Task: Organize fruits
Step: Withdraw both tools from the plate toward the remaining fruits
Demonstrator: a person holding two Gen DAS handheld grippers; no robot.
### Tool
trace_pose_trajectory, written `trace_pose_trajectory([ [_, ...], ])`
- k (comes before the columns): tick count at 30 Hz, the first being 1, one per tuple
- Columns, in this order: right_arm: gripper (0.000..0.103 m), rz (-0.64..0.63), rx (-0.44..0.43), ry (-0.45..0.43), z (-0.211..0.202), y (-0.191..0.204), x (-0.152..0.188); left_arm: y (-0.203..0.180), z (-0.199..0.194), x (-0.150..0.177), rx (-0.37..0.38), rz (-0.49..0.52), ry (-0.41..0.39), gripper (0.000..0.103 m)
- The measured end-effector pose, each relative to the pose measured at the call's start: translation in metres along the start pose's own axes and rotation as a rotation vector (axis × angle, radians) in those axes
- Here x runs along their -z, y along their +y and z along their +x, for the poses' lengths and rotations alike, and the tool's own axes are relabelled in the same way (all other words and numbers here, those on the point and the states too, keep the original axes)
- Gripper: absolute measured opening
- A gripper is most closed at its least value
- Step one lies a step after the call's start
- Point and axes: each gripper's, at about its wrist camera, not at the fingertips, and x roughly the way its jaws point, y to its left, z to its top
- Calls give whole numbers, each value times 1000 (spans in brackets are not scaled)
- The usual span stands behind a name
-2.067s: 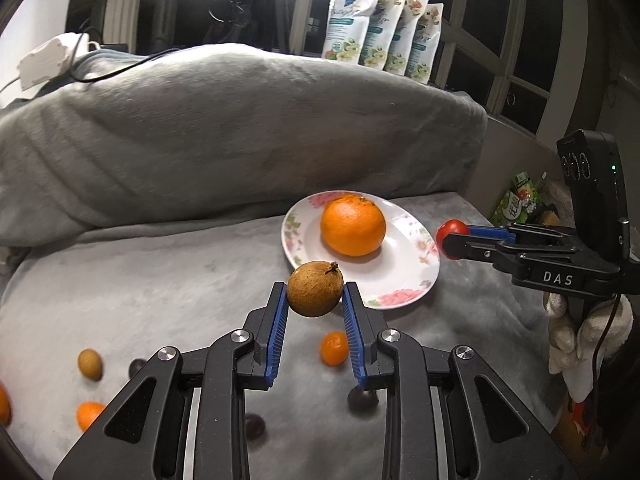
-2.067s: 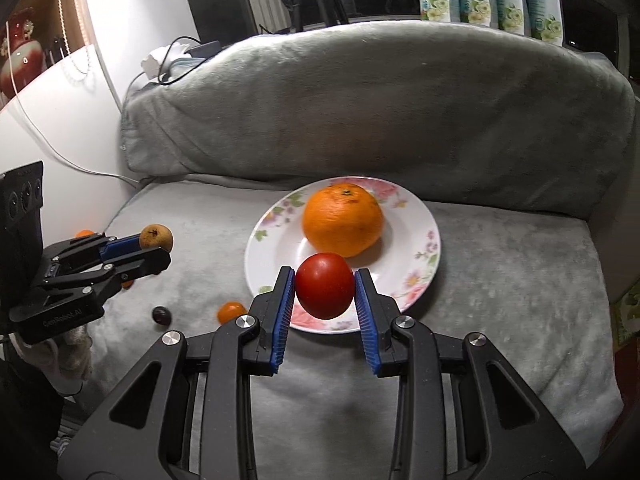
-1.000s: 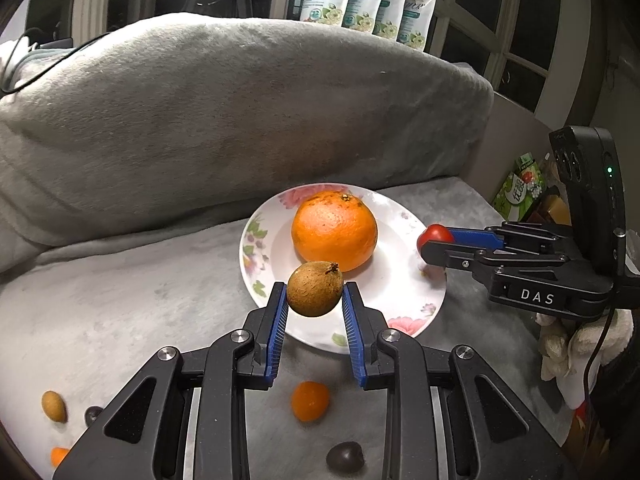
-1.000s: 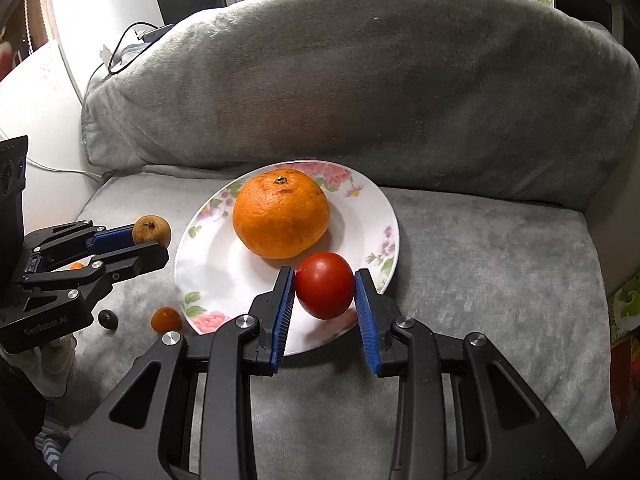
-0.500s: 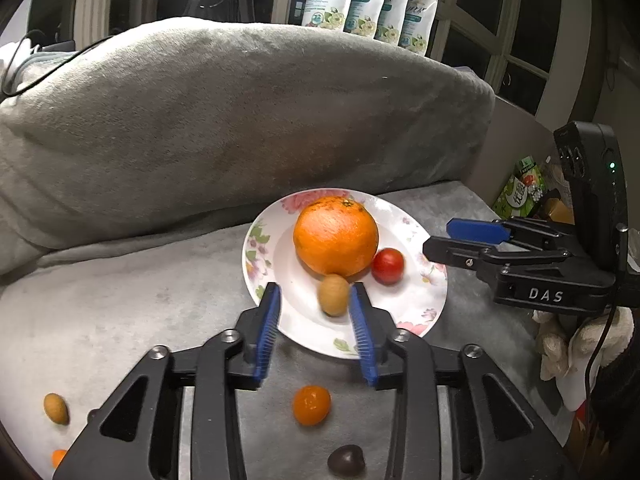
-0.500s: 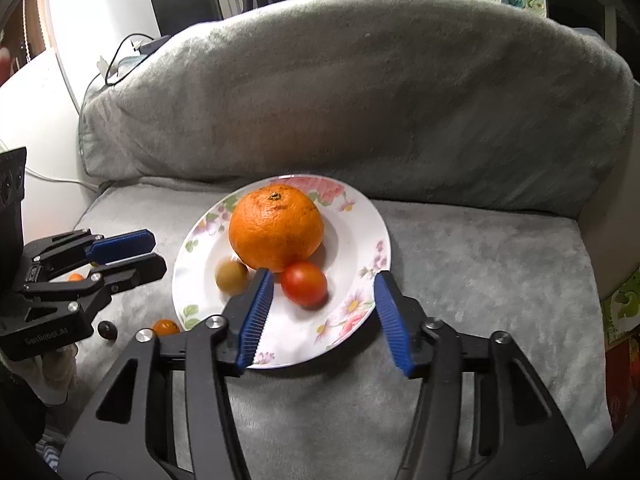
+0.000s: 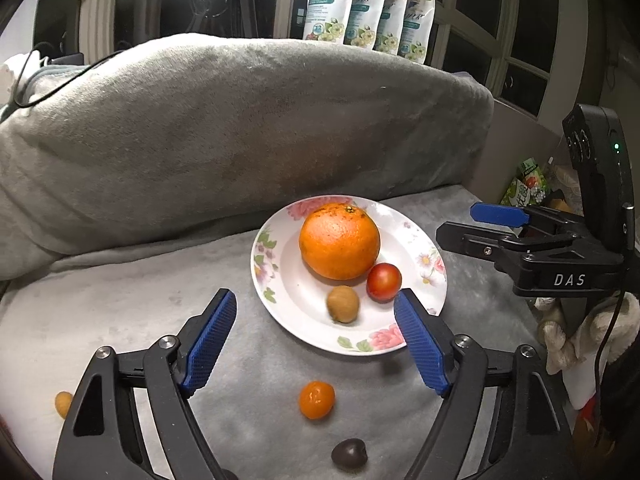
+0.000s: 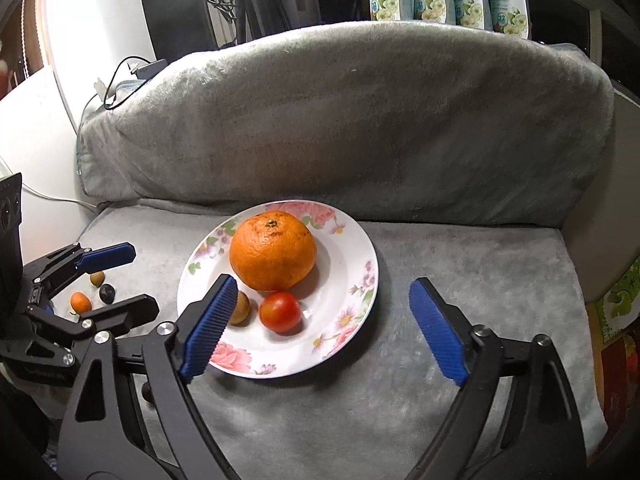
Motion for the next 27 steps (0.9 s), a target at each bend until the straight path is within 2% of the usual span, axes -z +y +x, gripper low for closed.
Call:
trace_pose_trajectory([
  [9, 99, -7, 11, -38, -18, 10, -3, -3, -15, 4, -32, 10, -15, 82],
  [17, 99, -27, 4, -56, -31, 28, -4, -4, -37, 11, -69, 33, -50, 82],
  [24, 100, -63, -15, -64, -39, 54, -2, -5, -60, 23, -166, 91, -95, 82],
  [27, 100, -81, -27, -61, -40, 66, 3, 0, -68, 29, -180, 85, -100, 82],
])
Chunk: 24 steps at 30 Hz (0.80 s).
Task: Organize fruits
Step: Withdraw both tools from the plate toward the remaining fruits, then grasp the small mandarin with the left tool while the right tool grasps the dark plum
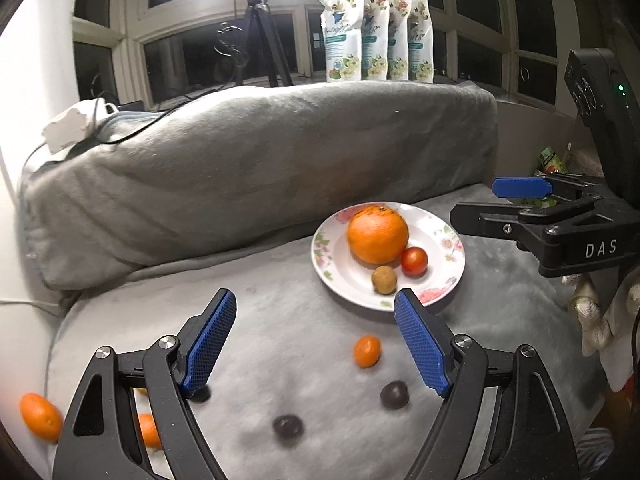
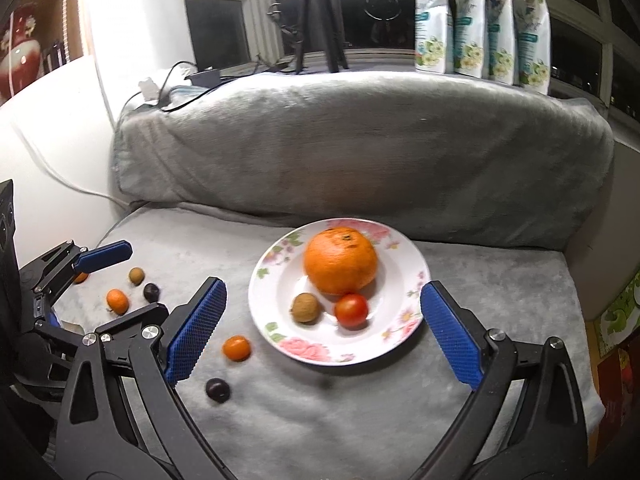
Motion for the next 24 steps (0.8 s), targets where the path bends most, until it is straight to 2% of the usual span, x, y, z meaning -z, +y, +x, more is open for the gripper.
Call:
trace_pose_trajectory([
  [14, 99, -76, -93, 13, 1, 50, 13, 51, -39, 43, -82, -79, 18, 82],
  [24, 99, -102, -176, 49, 15, 77, 19, 105, -56, 79, -115, -213, 64, 81],
])
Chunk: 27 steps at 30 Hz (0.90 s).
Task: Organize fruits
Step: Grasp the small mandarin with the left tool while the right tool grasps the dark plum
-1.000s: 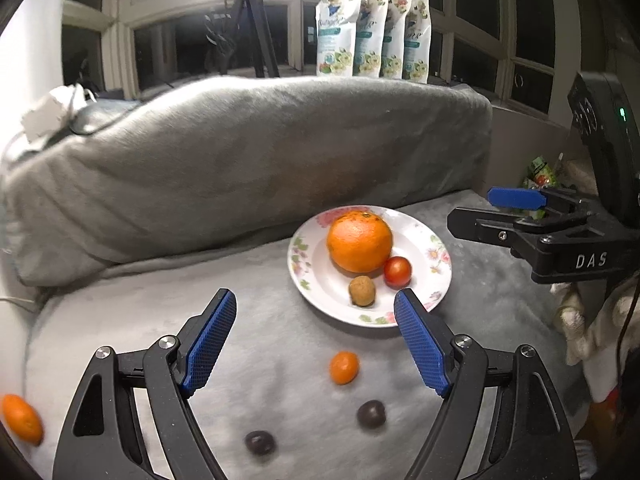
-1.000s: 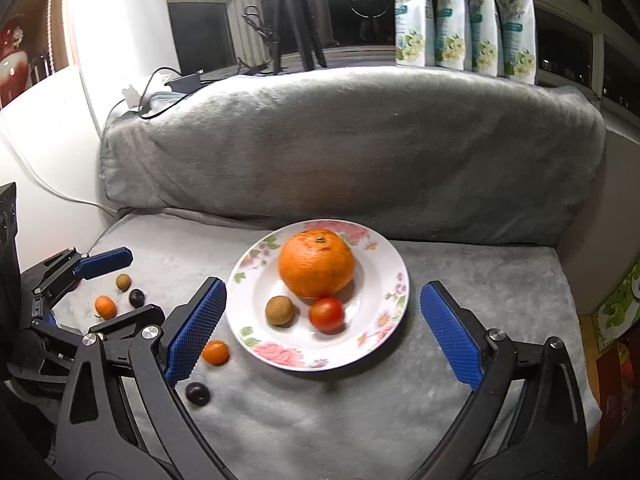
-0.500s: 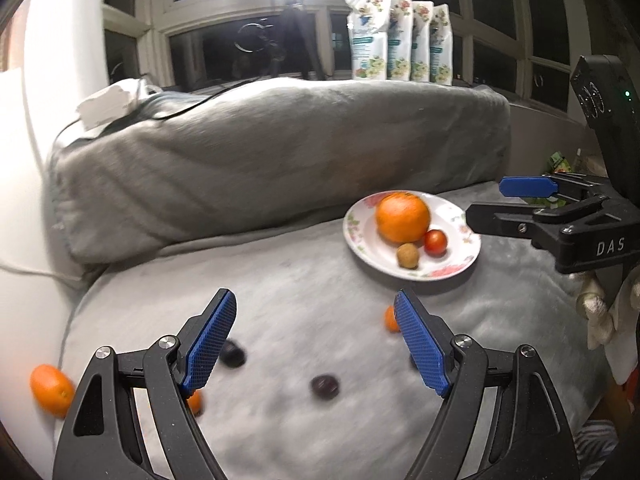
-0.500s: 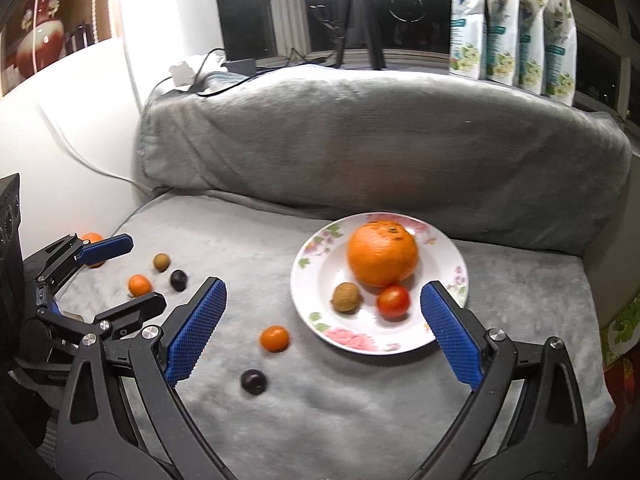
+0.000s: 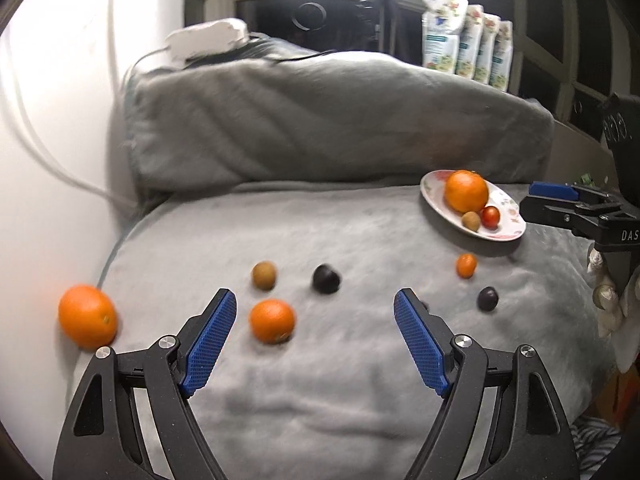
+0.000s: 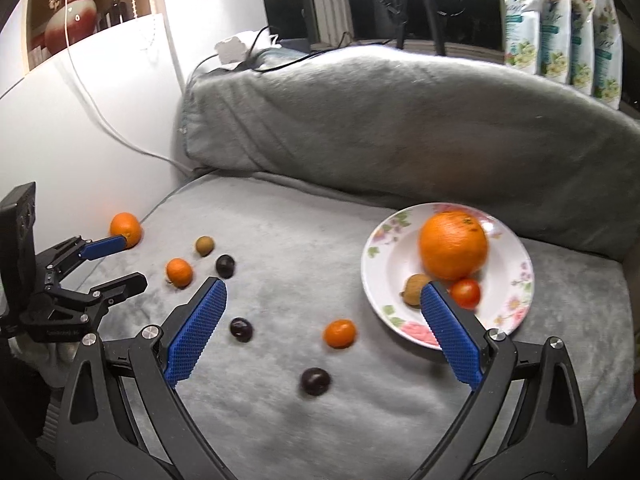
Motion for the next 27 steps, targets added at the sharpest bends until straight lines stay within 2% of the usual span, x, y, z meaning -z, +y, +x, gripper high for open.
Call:
trace_pose_trajectory([
  [5, 99, -23, -47, 36, 18, 15, -1, 17, 2, 9, 2, -41, 23, 80],
  [8, 98, -42, -71, 55, 30, 26, -4, 24, 6, 13, 12, -57, 43, 71],
  [12, 90, -71, -97, 84, 47, 41, -9, 33, 14, 15, 26, -79, 63, 66],
  [15, 89, -84, -117, 109, 62, 49, -13, 39, 19, 17, 42, -98, 78, 62],
  [19, 80, -91, -154, 154, 85, 59, -17, 43, 27, 19, 60, -114, 99, 58],
  [23, 79, -90, -187, 198, 108, 66, -21, 45, 33, 19, 71, -122, 117, 52],
  [27, 69, -70, -226, 243, 129, 70, -22, 45, 40, 18, 82, -124, 132, 49],
])
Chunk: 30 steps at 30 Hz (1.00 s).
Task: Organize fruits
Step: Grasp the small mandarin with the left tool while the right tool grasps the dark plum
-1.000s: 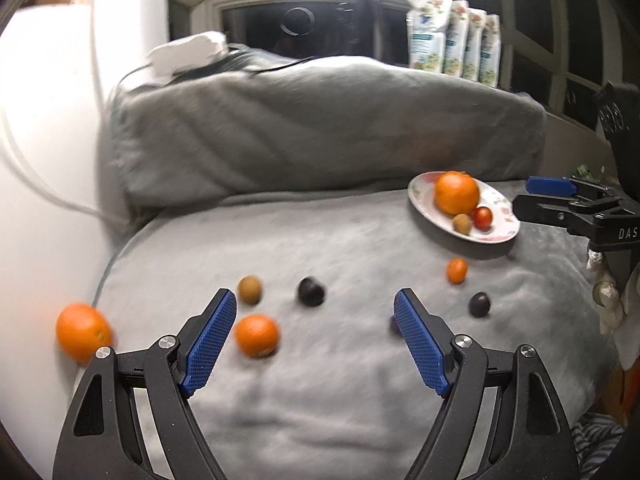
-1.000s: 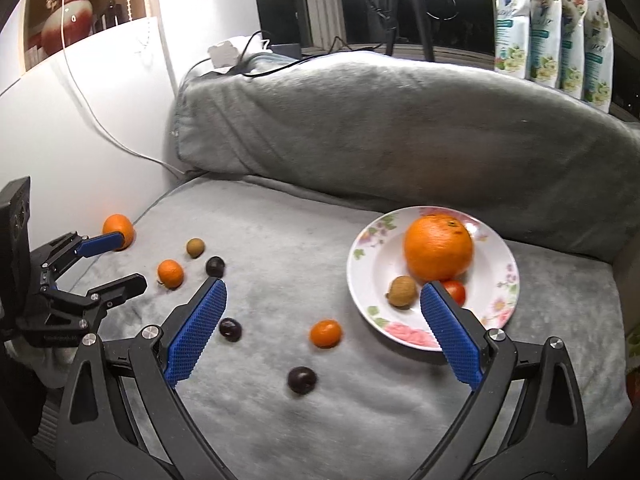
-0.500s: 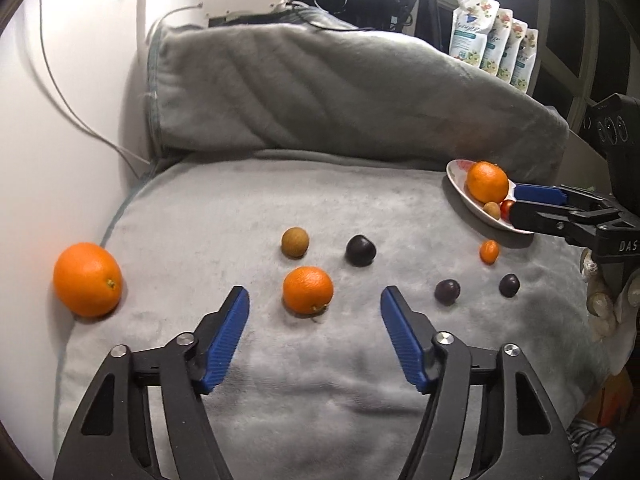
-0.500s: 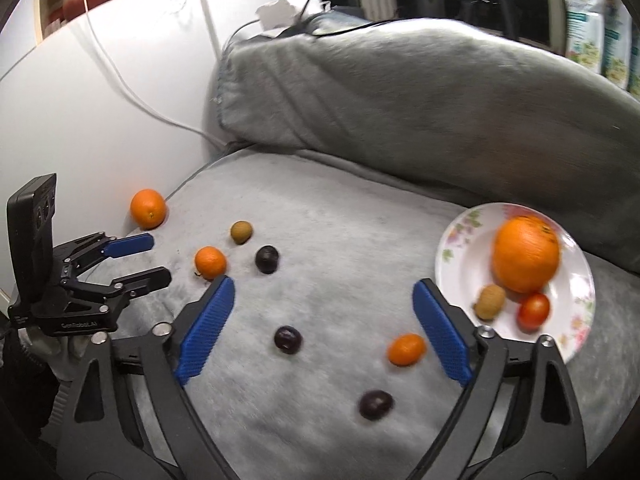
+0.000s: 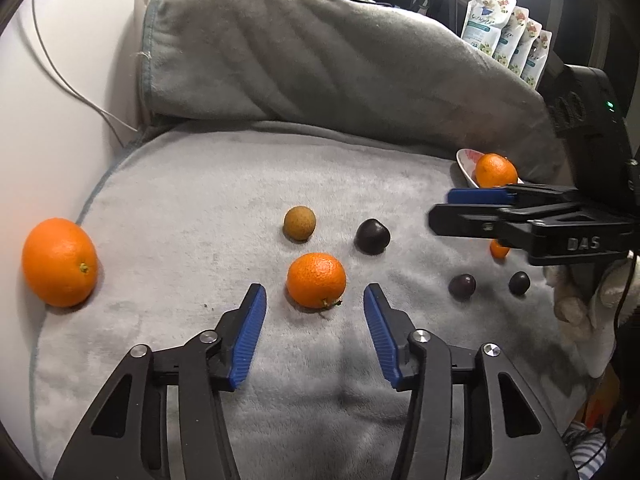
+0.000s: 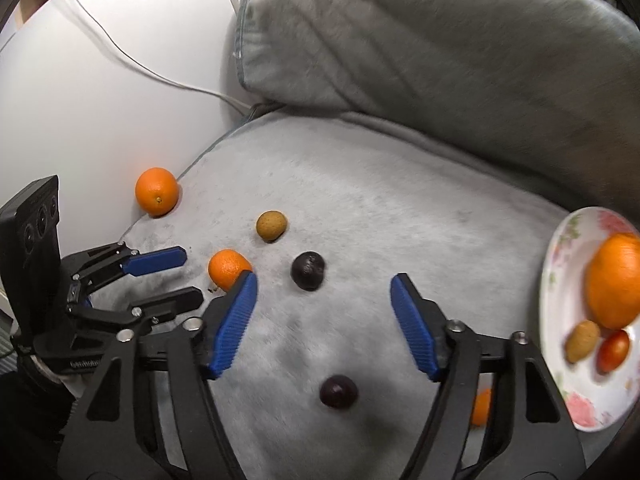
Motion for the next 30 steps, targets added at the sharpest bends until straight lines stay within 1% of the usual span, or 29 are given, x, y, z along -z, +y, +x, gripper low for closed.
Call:
trace_pose_trajectory([
  [3, 68, 12, -22, 25, 14, -1, -3, -1, 4, 0, 4, 0, 11, 47],
  [4, 67, 15, -28, 32, 18, -1, -4, -1, 6, 0, 5, 0, 15, 45],
  [6, 63, 23, -41, 46, 26, -1, -6, -2, 9, 0, 6, 2, 23, 44],
  [8, 61, 29, -52, 58, 31, -2, -7, -2, 12, -1, 6, 0, 32, 43],
  [10, 61, 28, -53, 69, 37, -1, -8, -1, 16, -2, 7, -3, 39, 40],
  [13, 58, 24, -55, 81, 44, 0, -8, 0, 21, -3, 8, -13, 48, 40],
  [15, 57, 25, -53, 89, 47, 0, -9, 1, 24, -3, 6, -18, 58, 35],
  [18, 51, 27, -63, 99, 52, 1, -9, 0, 26, -3, 8, -15, 62, 35],
  [21, 49, 23, -60, 105, 57, 3, -10, 0, 29, -5, 7, -16, 61, 35],
  [26, 41, 13, -52, 114, 62, 5, -11, -1, 33, -5, 14, -17, 69, 35],
  [28, 33, 13, -47, 113, 63, 4, -11, -2, 35, -5, 10, -14, 70, 35],
  [30, 30, 17, -44, 113, 63, 3, -11, -2, 36, -5, 10, -14, 71, 35],
])
